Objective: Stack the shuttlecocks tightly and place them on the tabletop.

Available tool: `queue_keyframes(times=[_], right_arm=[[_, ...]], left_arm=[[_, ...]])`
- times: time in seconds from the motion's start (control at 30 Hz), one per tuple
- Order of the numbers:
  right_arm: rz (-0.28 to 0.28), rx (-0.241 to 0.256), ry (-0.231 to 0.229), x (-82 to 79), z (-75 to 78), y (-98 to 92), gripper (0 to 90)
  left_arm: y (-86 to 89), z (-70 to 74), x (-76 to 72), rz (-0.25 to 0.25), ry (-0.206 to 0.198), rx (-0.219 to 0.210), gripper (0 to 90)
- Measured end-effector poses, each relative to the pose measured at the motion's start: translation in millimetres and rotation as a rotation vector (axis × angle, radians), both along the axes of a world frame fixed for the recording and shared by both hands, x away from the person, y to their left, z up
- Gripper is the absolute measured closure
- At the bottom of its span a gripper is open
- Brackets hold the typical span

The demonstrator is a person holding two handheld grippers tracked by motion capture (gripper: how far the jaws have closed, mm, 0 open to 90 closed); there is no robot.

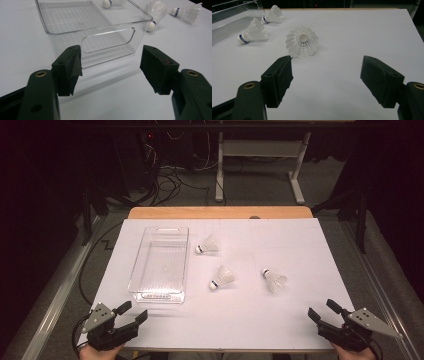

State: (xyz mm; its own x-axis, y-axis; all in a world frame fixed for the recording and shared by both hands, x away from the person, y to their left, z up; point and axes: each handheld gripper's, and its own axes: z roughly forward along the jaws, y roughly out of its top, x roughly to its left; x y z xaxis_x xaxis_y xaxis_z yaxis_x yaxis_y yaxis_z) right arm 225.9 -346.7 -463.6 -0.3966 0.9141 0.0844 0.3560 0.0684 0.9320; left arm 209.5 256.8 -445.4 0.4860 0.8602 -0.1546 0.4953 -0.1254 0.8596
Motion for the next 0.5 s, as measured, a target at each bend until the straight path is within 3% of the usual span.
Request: queue_keyframes(times=[0.5], right_arm=[[0.002, 0.000, 0.000, 0.2, 0.1, 0.7, 26.5]], left_arm=[[-9.5, -1.5, 2.3, -0.034, 0.008, 0.013, 34.1]])
